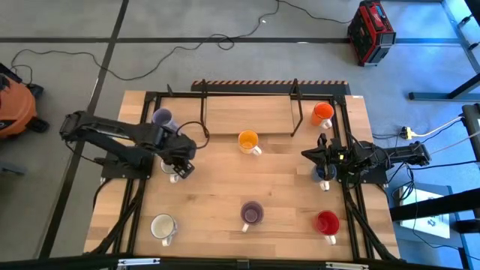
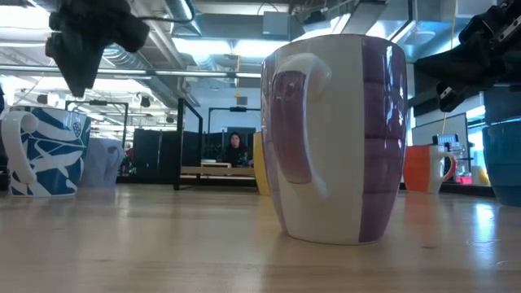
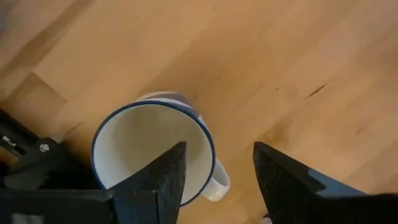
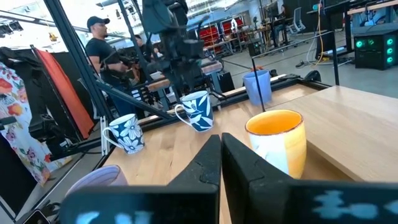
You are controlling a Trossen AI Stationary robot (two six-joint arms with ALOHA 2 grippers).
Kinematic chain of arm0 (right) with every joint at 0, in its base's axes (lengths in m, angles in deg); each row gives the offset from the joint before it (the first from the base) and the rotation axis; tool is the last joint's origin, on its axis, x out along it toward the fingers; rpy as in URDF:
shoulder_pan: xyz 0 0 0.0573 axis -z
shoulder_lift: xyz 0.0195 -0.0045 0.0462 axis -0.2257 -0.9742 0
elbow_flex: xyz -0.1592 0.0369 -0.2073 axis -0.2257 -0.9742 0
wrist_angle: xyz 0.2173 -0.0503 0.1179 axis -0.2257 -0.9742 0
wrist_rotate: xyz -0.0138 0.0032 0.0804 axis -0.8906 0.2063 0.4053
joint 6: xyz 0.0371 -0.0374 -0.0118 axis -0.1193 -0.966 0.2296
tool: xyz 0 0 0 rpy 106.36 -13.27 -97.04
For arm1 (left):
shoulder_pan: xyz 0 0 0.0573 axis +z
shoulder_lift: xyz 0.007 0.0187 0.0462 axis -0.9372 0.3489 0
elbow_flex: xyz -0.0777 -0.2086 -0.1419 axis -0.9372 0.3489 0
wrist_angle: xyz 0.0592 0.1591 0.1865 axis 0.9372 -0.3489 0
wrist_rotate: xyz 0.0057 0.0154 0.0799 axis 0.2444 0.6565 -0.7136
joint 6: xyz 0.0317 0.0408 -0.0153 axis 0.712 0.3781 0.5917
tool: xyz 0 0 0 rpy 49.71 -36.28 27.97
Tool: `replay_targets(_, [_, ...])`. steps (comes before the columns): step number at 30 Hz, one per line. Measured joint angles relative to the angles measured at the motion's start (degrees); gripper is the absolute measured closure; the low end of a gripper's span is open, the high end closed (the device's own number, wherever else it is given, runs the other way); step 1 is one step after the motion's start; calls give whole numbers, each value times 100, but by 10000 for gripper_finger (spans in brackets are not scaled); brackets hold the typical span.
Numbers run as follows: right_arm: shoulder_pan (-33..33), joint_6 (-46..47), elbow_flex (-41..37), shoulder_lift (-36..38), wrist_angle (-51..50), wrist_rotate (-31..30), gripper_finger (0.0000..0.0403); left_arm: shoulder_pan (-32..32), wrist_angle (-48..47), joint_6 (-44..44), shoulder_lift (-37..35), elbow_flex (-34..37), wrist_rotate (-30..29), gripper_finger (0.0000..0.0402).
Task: Place coffee mugs
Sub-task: Put the top blue patterned mug on the shelf
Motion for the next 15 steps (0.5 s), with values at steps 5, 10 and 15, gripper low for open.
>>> replay_targets(5, [0,0,0,-2,-1,2,400,0,-102,11,388,2,-12,222])
replay_targets(10, [0,-2,0,-2,-2,2,400,-2,-73,1,759,2,-14,222])
replay_targets(15, [0,-2,2,-2,-2,2,400,0,-31,12,1051,2,-43,223])
